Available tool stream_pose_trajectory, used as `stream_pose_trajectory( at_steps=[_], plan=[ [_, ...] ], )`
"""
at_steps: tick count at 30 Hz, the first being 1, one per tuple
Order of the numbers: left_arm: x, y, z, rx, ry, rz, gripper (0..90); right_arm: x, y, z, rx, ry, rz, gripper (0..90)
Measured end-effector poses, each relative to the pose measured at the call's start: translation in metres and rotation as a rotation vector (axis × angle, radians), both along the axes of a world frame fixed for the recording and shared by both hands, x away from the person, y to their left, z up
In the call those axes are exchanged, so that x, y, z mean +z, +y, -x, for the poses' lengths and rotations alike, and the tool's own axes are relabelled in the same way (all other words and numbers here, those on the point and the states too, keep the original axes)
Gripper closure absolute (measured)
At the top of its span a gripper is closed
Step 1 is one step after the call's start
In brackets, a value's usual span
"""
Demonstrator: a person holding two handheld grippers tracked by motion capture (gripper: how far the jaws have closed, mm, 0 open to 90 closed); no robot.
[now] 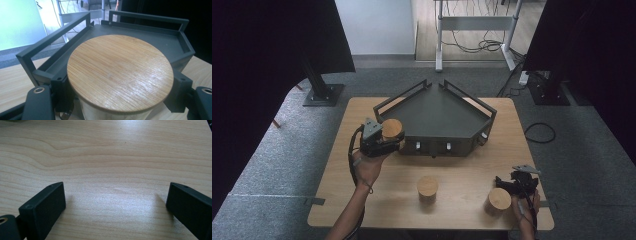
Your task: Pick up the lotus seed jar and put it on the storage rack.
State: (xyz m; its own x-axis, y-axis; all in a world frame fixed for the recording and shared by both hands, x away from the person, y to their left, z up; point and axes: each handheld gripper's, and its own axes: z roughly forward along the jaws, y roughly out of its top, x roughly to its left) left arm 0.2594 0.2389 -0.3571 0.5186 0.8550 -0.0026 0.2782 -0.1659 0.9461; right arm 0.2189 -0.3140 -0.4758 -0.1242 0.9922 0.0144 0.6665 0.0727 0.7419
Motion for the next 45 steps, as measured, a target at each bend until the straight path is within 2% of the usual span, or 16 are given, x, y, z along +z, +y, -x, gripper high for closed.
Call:
stream_pose_trajectory(
  at_steps=[3,15,19,25,36,45],
  plan=[
    [0.005,0.001,-0.007,0.003,0.004,0.016,25.6,0.000,0.000,0.000,0.000,-0.001,-0.001,2.0],
    [0.013,-0.003,-0.027,0.025,0.005,0.011,25.5,0.000,0.000,0.000,0.001,-0.001,-0.002,2.0],
    [0.015,-0.004,-0.035,0.029,0.011,0.027,25.6,0.000,0.000,0.000,0.001,-0.001,-0.002,2.0],
    [0.017,-0.007,-0.046,0.041,0.017,0.026,25.6,0.000,0.000,0.000,0.003,-0.001,-0.001,2.0],
    [0.016,-0.021,-0.070,0.065,0.011,-0.018,25.6,0.000,-0.001,0.000,0.006,-0.002,-0.001,2.0],
    [0.014,-0.032,-0.083,0.077,0.007,-0.030,25.6,0.000,-0.001,-0.001,0.010,-0.002,0.000,2.0]
  ],
)
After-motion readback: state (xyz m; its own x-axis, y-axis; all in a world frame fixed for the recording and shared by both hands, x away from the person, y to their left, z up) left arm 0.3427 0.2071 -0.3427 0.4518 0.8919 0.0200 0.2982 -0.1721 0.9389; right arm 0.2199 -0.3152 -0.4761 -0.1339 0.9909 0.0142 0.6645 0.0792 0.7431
